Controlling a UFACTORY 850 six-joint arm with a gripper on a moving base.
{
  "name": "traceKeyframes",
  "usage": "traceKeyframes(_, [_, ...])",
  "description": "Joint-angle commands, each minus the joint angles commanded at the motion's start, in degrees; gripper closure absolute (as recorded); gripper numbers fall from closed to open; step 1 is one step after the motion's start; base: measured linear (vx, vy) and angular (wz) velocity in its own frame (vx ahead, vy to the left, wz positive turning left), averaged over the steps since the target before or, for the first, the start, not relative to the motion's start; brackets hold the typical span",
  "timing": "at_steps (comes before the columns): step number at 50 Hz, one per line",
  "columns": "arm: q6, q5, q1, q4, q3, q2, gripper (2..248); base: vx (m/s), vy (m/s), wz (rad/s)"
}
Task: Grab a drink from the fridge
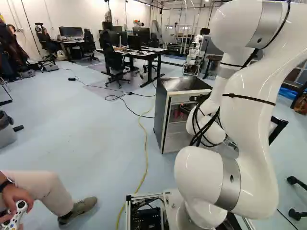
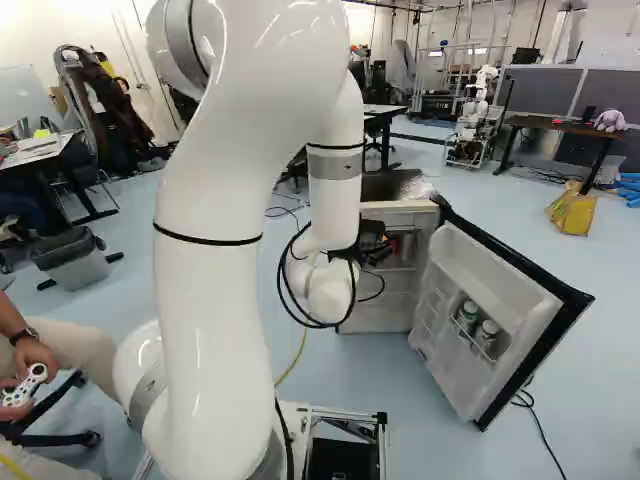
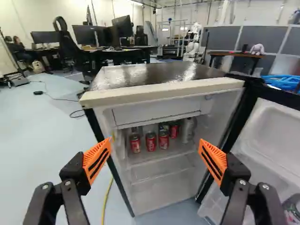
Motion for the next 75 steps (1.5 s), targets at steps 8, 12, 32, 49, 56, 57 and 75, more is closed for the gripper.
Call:
traceKeyframes(8, [0.0, -0.8, 0.0, -4.4, -0.5, -1.6, 3, 0.0, 0.0, 0.0])
traceKeyframes(12, [0.0, -1.0, 0.0, -5.4, -0.7, -2.4, 3, 0.0, 0.0, 0.0])
traceKeyframes(32, [0.0, -1.1, -0.4, -6.0, -2.4, -6.5, 3, 0.0, 0.0, 0.0])
traceKeyframes(49, [0.0, -1.1, -0.6, -6.0, -3.5, -9.2, 3, 0.0, 0.0, 0.0])
traceKeyframes(56, [0.0, -1.1, -0.6, -6.0, -3.6, -9.4, 3, 0.0, 0.0, 0.0])
traceKeyframes(57, [0.0, -1.1, -0.6, -6.0, -3.6, -9.4, 3, 0.0, 0.0, 0.0])
traceKeyframes(75, [0.0, -1.1, -1.8, -7.5, -4.1, -9.7, 3, 0.0, 0.0, 0.0])
